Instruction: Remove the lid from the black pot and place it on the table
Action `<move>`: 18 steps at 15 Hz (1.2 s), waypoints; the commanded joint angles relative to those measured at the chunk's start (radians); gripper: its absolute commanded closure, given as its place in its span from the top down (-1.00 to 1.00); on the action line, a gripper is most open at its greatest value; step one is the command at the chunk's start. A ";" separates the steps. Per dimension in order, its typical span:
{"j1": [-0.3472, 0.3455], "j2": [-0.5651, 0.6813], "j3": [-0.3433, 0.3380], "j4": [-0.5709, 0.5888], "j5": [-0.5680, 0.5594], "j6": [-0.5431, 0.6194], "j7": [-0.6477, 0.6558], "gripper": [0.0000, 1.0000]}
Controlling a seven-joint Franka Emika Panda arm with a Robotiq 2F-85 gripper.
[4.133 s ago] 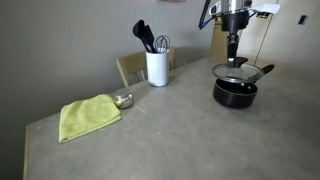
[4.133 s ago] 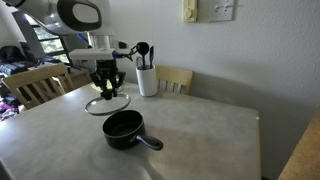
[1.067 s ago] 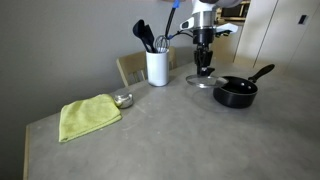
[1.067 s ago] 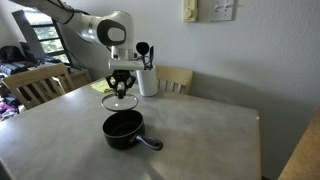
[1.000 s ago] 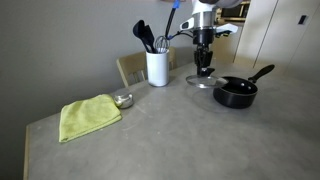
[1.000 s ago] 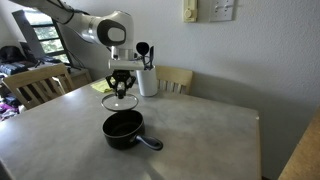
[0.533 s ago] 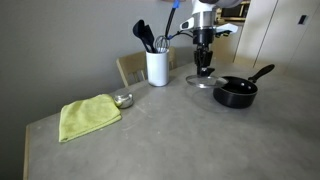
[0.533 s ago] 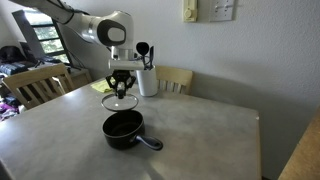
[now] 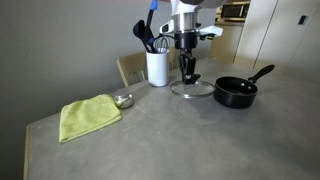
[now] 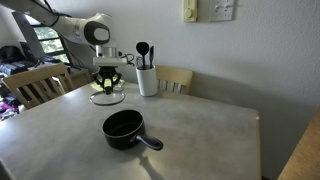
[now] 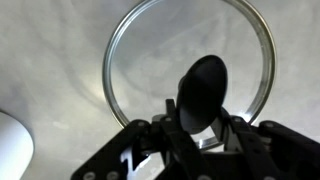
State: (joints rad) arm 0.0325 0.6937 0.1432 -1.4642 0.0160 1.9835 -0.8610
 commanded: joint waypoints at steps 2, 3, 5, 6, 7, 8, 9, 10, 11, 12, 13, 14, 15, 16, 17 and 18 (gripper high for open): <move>0.084 0.036 -0.028 -0.009 -0.076 0.033 0.243 -0.76; 0.098 0.037 -0.032 -0.032 -0.090 0.054 0.319 -0.76; 0.114 0.043 -0.033 -0.069 -0.107 0.098 0.463 -0.76; 0.118 0.045 -0.031 -0.091 -0.103 0.137 0.531 -0.76; 0.128 0.048 -0.036 -0.109 -0.104 0.171 0.597 -0.76; 0.133 0.051 -0.035 -0.126 -0.094 0.210 0.657 -0.76; 0.140 0.052 -0.039 -0.145 -0.091 0.250 0.718 -0.76; 0.147 0.055 -0.040 -0.164 -0.083 0.296 0.776 -0.76; 0.159 0.053 -0.048 -0.181 -0.084 0.333 0.840 -0.76; 0.171 0.050 -0.058 -0.196 -0.087 0.368 0.905 -0.76; 0.182 0.045 -0.068 -0.208 -0.090 0.395 0.958 -0.76; 0.193 0.043 -0.078 -0.217 -0.093 0.416 1.001 -0.76; 0.203 0.042 -0.087 -0.222 -0.095 0.427 1.039 -0.76; 0.207 0.039 -0.092 -0.226 -0.091 0.433 1.065 -0.76; 0.209 0.038 -0.093 -0.230 -0.091 0.439 1.076 0.00; 0.210 0.034 -0.092 -0.232 -0.094 0.436 1.072 0.28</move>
State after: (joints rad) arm 0.2265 0.7524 0.0686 -1.6372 -0.0784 2.3787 0.1815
